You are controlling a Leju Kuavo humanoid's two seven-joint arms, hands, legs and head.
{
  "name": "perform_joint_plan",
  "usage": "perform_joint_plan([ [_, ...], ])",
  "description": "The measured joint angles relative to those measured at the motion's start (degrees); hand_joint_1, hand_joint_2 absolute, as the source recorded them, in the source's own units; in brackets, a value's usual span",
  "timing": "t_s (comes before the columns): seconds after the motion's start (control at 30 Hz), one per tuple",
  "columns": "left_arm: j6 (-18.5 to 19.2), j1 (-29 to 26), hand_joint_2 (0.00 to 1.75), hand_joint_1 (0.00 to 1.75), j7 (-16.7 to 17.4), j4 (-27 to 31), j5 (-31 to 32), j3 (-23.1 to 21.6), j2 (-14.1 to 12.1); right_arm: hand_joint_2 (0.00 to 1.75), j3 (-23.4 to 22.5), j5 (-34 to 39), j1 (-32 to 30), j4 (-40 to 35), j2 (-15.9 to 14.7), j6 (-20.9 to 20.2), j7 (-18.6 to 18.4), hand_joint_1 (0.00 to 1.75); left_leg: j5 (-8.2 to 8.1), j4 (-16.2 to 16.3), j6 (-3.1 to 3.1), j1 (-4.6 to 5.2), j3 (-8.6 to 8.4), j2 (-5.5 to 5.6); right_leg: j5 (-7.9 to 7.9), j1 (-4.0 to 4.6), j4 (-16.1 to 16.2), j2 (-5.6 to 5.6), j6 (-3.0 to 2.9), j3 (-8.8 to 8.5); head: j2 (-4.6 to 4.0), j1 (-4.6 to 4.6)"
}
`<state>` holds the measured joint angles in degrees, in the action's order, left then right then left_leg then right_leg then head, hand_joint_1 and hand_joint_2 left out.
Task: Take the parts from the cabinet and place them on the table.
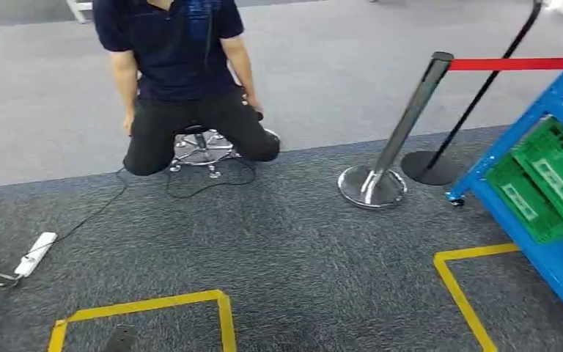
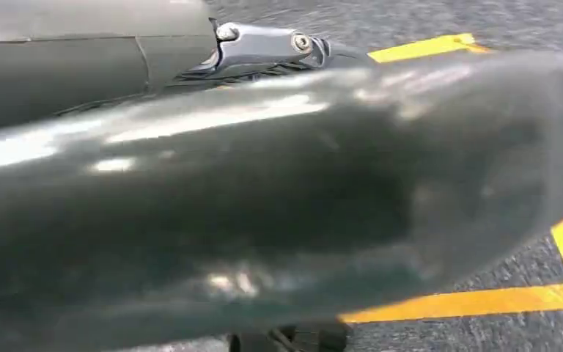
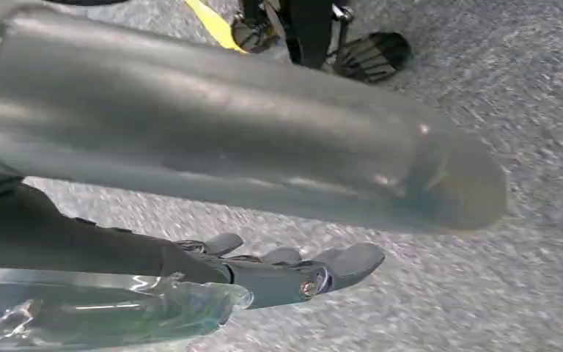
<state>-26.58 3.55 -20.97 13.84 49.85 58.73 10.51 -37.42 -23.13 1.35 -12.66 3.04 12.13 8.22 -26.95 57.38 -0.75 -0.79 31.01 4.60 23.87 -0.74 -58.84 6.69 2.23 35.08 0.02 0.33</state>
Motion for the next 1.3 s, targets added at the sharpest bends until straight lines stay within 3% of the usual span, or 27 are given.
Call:
perform_joint_plan([
  [0.1, -0.1, 0.0, 0.00, 0.00, 0.5, 0.0, 0.2, -0.1, -0.1, 0.00, 0.0, -0.1, -0.7, 0.1, 0.2, -0.2, -0.4, 0.00, 0.42, -0.3, 1.27, 0.27, 0.02, -1.57, -0.69, -0.47, 0.9, 1.56, 1.30, 0.93, 0.00, 0.02],
  [0.13, -0.1, 0.1, 0.00, 0.00, 0.5, 0.0, 0.3, -0.1, -0.2, 0.00, 0.0, -0.2, -0.9, 0.3, 0.3, -0.2, -0.5, 0.00, 0.66, -0.6, 1.68, 0.25, -0.07, -2.32, -0.15, -0.37, 0.1, -0.36, 1.31, 1.06, 0.00, -0.02],
  [0.17, -0.1, 0.1, 0.00, 0.00, 0.5, 0.0, 0.4, -0.2, -0.2, 0.00, 0.0, -0.2, -0.8, 0.3, 0.3, -0.2, -0.6, 0.00, 0.72, -0.7, 2.08, 0.37, -0.04, -2.84, 1.87, 0.01, -2.5, -3.54, 1.37, 2.31, 0.00, 0.61],
  [0.2, -0.1, -0.1, 0.00, 0.00, 0.5, 0.0, 0.5, -0.2, -0.2, 0.00, 0.0, -0.2, -0.4, 0.3, 0.3, -0.2, -0.6, 0.00, 0.73, -0.7, 2.23, 0.58, 0.04, -3.63, 4.22, 0.16, -6.6, -4.89, 1.48, 4.24, 0.00, 0.59],
  [0.27, -0.1, -0.5, 0.00, 0.00, 0.5, 0.0, 0.5, -0.2, -0.2, 0.00, 0.0, -0.2, 0.0, 0.3, 0.4, -0.2, -0.6, 0.00, 0.61, -0.6, 2.44, 0.97, 0.04, -5.46, 7.99, 0.16, -15.4, -6.02, 1.43, 8.07, 0.00, 0.55],
  [0.3, -0.1, -0.5, 0.00, 0.00, 0.5, 0.0, 0.5, -0.2, -0.2, 0.00, 0.0, -0.2, -0.1, 0.3, 0.5, -0.2, -0.6, 0.00, 0.53, -0.6, 2.56, 1.16, -0.03, -6.26, 8.28, 0.17, -17.5, -6.24, 1.33, 8.83, 0.00, 0.57],
  [0.33, -0.1, -0.4, 0.00, 0.00, 0.5, 0.0, 0.5, -0.2, -0.3, 0.00, 0.0, -0.2, -0.4, 0.3, 0.5, -0.2, -0.6, 0.00, 0.45, -0.6, 2.63, 1.28, -0.13, -6.85, 7.29, 0.18, -16.5, -6.26, 1.18, 8.00, 0.00, 0.57],
  [0.4, -0.1, -0.3, 0.00, 0.00, 0.5, 0.0, 0.5, -0.2, -0.3, 0.00, 0.0, -0.2, -0.5, 0.3, 0.5, -0.2, -0.6, 0.00, 0.26, -0.6, 2.62, 1.49, -0.40, -8.02, 3.30, 0.39, -8.3, -6.77, 0.65, 3.22, 0.00, 0.59],
  [0.43, 0.0, -0.3, 0.00, 0.00, 0.8, 0.0, 0.5, -0.2, -0.2, 0.00, 0.0, -0.2, -0.4, 0.3, 0.5, -0.2, -0.6, 0.00, 0.11, -0.6, 2.51, 1.54, -0.60, -8.56, 1.42, 0.65, -3.3, -7.86, 0.35, 0.29, 0.00, 0.54],
  [0.47, 0.5, -0.3, 0.00, 0.00, 1.6, 0.0, 0.7, -0.3, -0.2, 0.00, 0.0, -0.4, -0.2, 0.3, 0.5, -0.2, -0.6, 0.00, -0.11, -0.6, 2.22, 1.86, -0.72, -9.05, 2.04, 1.26, -0.1, -10.57, 0.00, -1.42, 0.00, 0.59],
  [0.5, 1.6, -0.3, 0.00, 0.00, 3.1, -0.2, 1.1, -0.4, -0.3, 0.00, 0.0, -0.6, 0.1, 0.3, 0.5, -0.2, -0.7, 0.00, -0.21, -0.4, 1.99, 2.07, -0.64, -9.41, 1.64, 1.25, 0.1, -9.92, -0.51, -1.88, 0.00, 0.46],
  [0.6, 4.7, -0.2, 0.00, 0.00, 8.0, -0.4, 2.4, -1.0, -0.2, 0.00, 0.0, -1.3, -0.2, 0.4, 0.6, -0.7, -1.9, 0.00, -0.12, -0.6, 1.43, 1.97, -0.89, -10.70, 1.45, 1.47, 0.1, -8.38, -1.07, -1.35, 0.00, 0.50],
  [0.63, 5.1, -0.2, 0.00, 0.00, 8.5, -0.5, 2.5, -1.1, -0.2, 0.00, 0.0, -1.4, -0.3, 0.5, 0.7, -0.8, -2.3, 0.00, -0.67, -0.4, 0.92, 1.85, -0.84, -10.21, 1.04, 0.93, 0.6, -7.77, -1.52, -1.71, 0.00, 0.52],
  [0.67, 5.2, -0.1, 0.00, 0.00, 8.7, -0.5, 2.8, -1.4, -0.1, 0.00, 0.0, -1.4, -0.4, 0.5, 1.0, -1.0, -2.8, 0.00, -1.70, 0.8, 0.49, 1.76, -0.38, -7.65, 0.98, 0.86, 0.7, -7.34, -1.63, -1.71, 0.00, 0.32],
  [0.7, 5.4, -0.2, 0.00, 0.00, 8.7, -0.5, 3.1, -1.6, 0.1, 0.00, 0.0, -1.4, -0.3, 0.5, 1.0, -1.0, -3.1, 0.00, -3.95, 4.3, 0.25, 1.54, 1.23, -6.07, 0.93, 0.74, 0.7, -6.87, -1.78, -1.57, 0.00, 0.17],
  [0.77, 5.4, -0.4, 0.00, 0.00, 8.7, -0.6, 3.6, -1.8, 0.2, 0.00, 0.0, -1.5, 0.1, 0.5, 1.1, -1.2, -3.6, 0.00, -8.10, 13.7, -0.06, 1.22, 5.71, -5.20, 0.82, 0.73, 0.7, -5.60, -1.99, -1.34, 0.00, 0.15],
  [0.8, 5.4, -0.5, 0.00, 0.00, 8.7, -0.7, 4.0, -2.1, 0.2, 0.00, 0.0, -1.5, 0.1, 0.6, 1.3, -1.2, -4.2, 0.00, -8.77, 16.8, -0.12, 1.11, 7.34, -5.10, 0.81, 0.72, 0.7, -4.90, -1.99, -1.30, 0.00, 0.11],
  [0.83, 5.4, -0.5, 0.00, 0.00, 8.7, -0.7, 4.2, -2.3, 0.3, 0.00, 0.0, -1.6, 0.0, 0.6, 1.4, -1.2, -4.6, 0.00, -8.03, 17.2, -0.17, 1.00, 7.65, -5.08, 0.75, 0.66, 0.7, -4.21, -1.94, -1.32, 0.00, 0.15],
  [0.87, 5.3, -0.5, 0.00, 0.00, 8.7, -0.7, 4.5, -2.5, 0.3, 0.00, 0.0, -1.6, -0.1, 0.6, 1.6, -1.2, -5.0, 0.00, -6.02, 15.2, -0.25, 0.87, 6.89, -5.03, 0.68, 0.57, 0.7, -3.49, -1.83, -1.32, 0.00, 0.13],
  [0.93, 5.2, -0.5, 0.00, 0.00, 8.6, -0.7, 5.4, -3.1, 0.4, 0.00, -0.1, -1.3, -0.1, 0.6, 1.7, -1.8, -5.7, 0.00, -0.99, 6.7, -0.43, 0.52, 2.84, -4.23, 0.48, 0.24, 0.7, -2.15, -1.44, -1.32, 0.00, 0.13],
  [0.97, 5.0, -0.5, 0.00, 0.00, 8.6, -0.7, 6.3, -3.5, 0.5, 0.00, -0.2, -1.2, -0.1, 0.6, 1.7, -2.1, -6.0, 0.00, 0.71, 2.3, -0.78, 0.00, 0.61, -1.96, 0.37, 0.18, 0.6, -1.49, -1.03, -1.21, 0.00, 0.08],
  [1.0, 5.0, -0.5, 0.00, 0.00, 8.6, -0.8, 6.8, -3.8, 0.6, 0.00, -0.3, -1.1, 0.1, 0.6, 1.7, -2.4, -6.1, 0.00, 0.26, -0.1, -0.96, -0.20, -0.29, -0.52, 0.48, 0.50, 0.0, -0.90, -0.61, -0.72, 0.00, -0.05],
  [1.1, 4.9, -0.3, 0.00, 0.00, 8.6, -0.8, 7.3, -4.8, 0.7, 0.00, -0.4, -1.0, -0.2, 0.6, 1.7, -2.9, -6.3, 0.00, 0.21, 0.0, 0.53, 0.35, 0.09, -1.53, -0.22, -0.03, 0.8, 0.39, 0.40, -0.15, 0.00, 0.08],
  [1.13, 4.9, -0.3, 0.00, 0.00, 8.6, -0.8, 7.5, -4.9, 0.8, 0.00, -0.5, -1.0, -0.4, 0.6, 1.7, -3.0, -6.3, 0.00, 0.51, -0.3, 1.09, 0.05, 0.06, -2.25, -0.24, -0.16, 0.7, 0.90, 0.68, 0.43, 0.00, -0.02],
  [1.17, 4.9, -0.2, 0.00, 0.00, 8.6, -0.8, 7.8, -5.2, 0.8, 0.00, -0.5, -1.0, -0.5, 0.6, 1.9, -3.1, -6.5, 0.00, 0.63, -0.3, 1.48, 0.13, 0.04, -2.75, 0.55, 0.09, -0.3, -1.51, 0.73, 0.68, 0.00, 0.13],
  [1.2, 4.9, -0.2, 0.00, 0.00, 8.7, -0.8, 7.9, -5.5, 0.9, 0.00, -0.6, -1.1, -0.4, 0.7, 1.9, -3.2, -6.8, 0.00, 0.65, -0.3, 1.90, 0.27, 0.10, -3.19, 2.61, 0.28, -3.2, -4.07, 0.85, 2.03, 0.00, 0.67],
  [1.3, 4.8, -0.6, 0.00, 0.00, 9.0, -0.8, 8.3, -6.0, 0.9, 0.00, -0.7, -1.2, 0.2, 0.7, 2.0, -3.3, -7.0, 0.00, 0.53, -0.3, 2.24, 0.83, 0.14, -5.44, 8.73, 0.26, -16.3, -6.09, 1.00, 7.81, 0.00, 0.65],
])
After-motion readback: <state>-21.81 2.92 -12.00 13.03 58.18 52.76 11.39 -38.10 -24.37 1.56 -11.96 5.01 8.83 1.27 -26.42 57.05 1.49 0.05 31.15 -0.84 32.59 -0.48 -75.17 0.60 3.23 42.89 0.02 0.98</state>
